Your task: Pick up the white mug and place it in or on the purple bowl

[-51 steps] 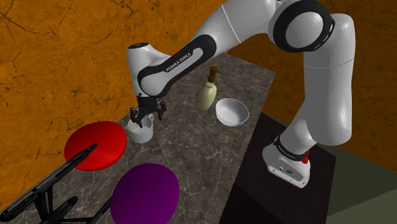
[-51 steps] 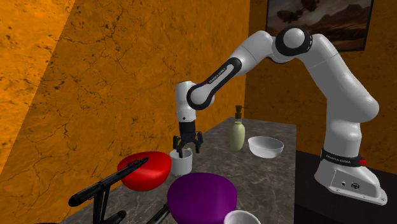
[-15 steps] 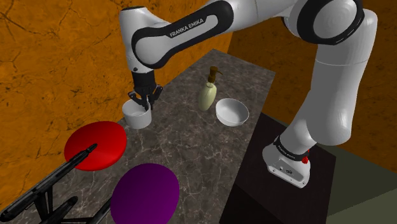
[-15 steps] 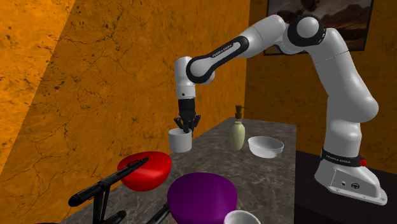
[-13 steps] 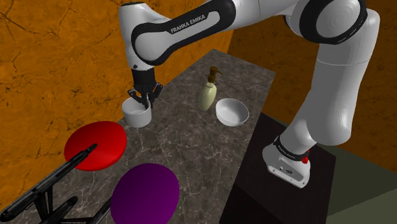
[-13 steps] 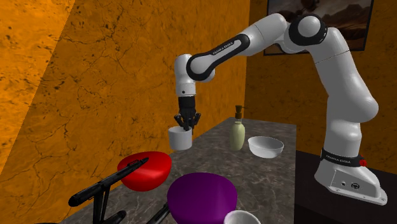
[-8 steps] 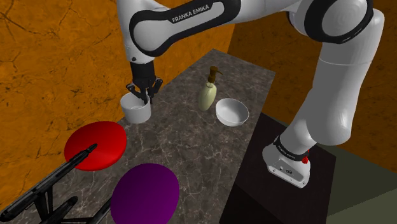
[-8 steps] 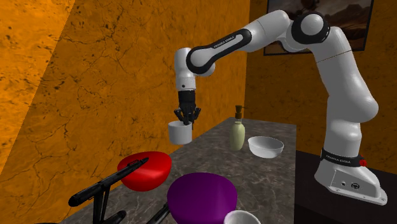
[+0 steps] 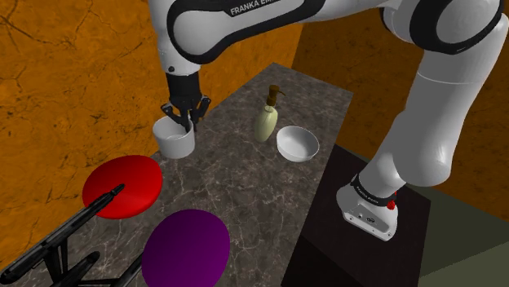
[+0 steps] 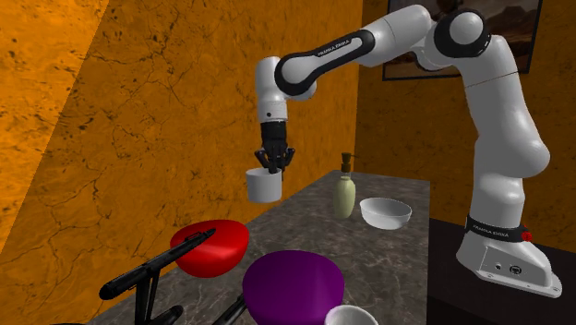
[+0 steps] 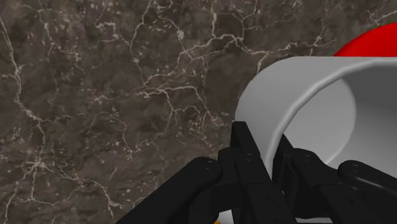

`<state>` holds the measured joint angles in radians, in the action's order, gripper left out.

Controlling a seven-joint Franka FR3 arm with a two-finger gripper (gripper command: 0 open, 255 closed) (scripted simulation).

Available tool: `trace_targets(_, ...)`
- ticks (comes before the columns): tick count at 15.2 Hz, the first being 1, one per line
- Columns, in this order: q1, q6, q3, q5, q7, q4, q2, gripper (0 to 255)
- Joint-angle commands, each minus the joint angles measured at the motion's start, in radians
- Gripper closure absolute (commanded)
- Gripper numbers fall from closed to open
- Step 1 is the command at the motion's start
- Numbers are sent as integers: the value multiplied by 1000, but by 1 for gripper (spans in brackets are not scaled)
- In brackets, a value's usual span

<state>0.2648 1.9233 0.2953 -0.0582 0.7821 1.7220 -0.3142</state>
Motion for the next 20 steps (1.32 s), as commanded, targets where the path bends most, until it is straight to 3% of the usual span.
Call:
trace_targets(1,17,16,15,-11,30,50,38,255)
trace_targets(10,105,82,95,-67,175,234,186,255)
trace_targets(20,203,133,186,-108,341,328,260,255)
